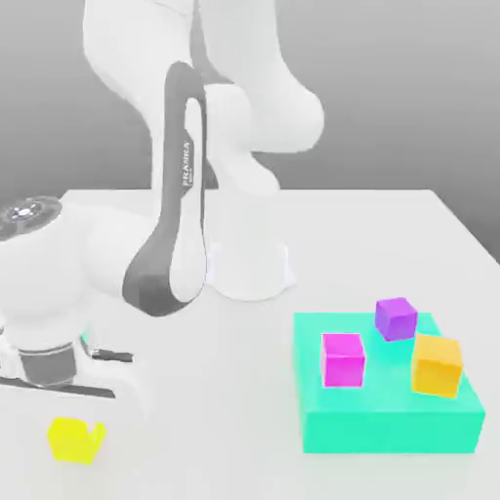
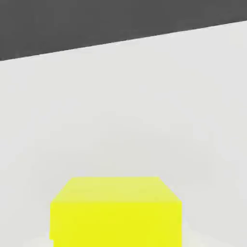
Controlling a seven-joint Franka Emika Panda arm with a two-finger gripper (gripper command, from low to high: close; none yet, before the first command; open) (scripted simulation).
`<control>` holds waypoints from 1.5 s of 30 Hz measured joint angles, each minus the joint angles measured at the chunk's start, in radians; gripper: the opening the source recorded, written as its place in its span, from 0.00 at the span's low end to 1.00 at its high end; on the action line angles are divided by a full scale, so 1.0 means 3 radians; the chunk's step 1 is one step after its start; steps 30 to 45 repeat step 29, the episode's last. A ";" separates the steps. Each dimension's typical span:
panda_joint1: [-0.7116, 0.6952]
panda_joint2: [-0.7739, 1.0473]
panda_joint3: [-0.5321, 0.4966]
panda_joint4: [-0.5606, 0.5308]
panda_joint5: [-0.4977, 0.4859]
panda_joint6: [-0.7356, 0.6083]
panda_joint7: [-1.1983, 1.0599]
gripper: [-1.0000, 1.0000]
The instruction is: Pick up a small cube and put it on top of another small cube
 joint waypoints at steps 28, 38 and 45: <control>0.1971 -0.1092 0.1191 -0.0465 -0.0329 -0.0606 0.1755 1.00; 0.1975 -0.1194 0.1182 -0.0441 -0.0297 -0.0732 0.1731 1.00; 0.1975 -0.1194 0.1182 -0.0441 -0.0297 -0.0732 0.1731 1.00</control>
